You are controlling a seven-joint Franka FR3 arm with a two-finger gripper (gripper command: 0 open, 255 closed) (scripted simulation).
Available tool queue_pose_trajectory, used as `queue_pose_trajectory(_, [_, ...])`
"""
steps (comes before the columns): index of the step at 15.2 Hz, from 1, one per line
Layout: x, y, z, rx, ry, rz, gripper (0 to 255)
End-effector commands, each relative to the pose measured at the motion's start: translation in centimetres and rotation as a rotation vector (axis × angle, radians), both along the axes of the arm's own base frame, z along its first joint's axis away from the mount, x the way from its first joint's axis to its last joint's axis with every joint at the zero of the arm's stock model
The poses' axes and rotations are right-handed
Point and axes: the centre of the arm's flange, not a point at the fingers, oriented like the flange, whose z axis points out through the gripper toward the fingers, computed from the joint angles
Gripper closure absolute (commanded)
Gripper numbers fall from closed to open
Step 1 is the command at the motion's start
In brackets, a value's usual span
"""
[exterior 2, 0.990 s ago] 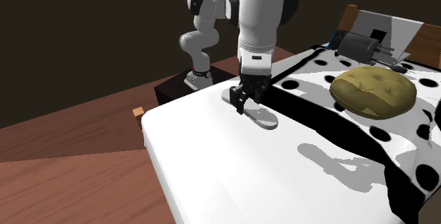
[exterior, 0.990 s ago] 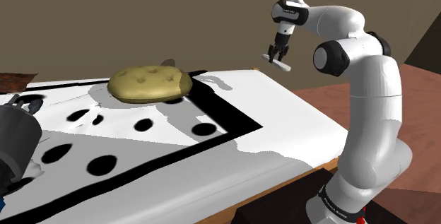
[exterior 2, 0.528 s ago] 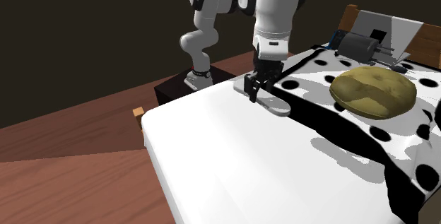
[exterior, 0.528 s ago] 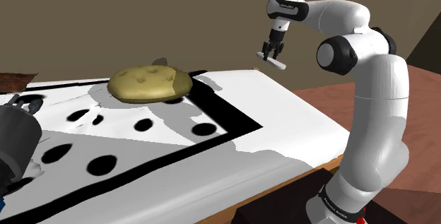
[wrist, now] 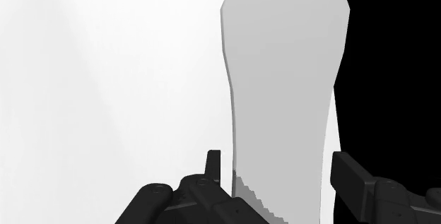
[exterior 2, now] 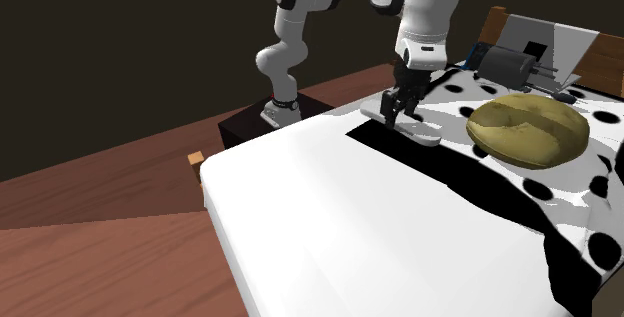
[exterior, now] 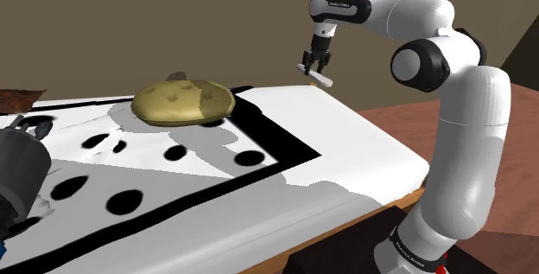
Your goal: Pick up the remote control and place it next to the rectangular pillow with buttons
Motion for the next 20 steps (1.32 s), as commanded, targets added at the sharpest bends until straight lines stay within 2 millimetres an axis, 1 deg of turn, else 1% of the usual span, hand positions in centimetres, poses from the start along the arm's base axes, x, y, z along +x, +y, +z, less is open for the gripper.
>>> queue_pose_trajectory(1, [0.6, 2.7, 0.1, 0.000, -0.001, -0.001, 255])
queue_pose_trajectory(15, [5.1, 20.7, 0.2, 0.000, -0.001, -0.001, 255])
queue_pose_trajectory(20, [5.1, 20.7, -2.5, 0.000, -0.001, -0.001, 255])
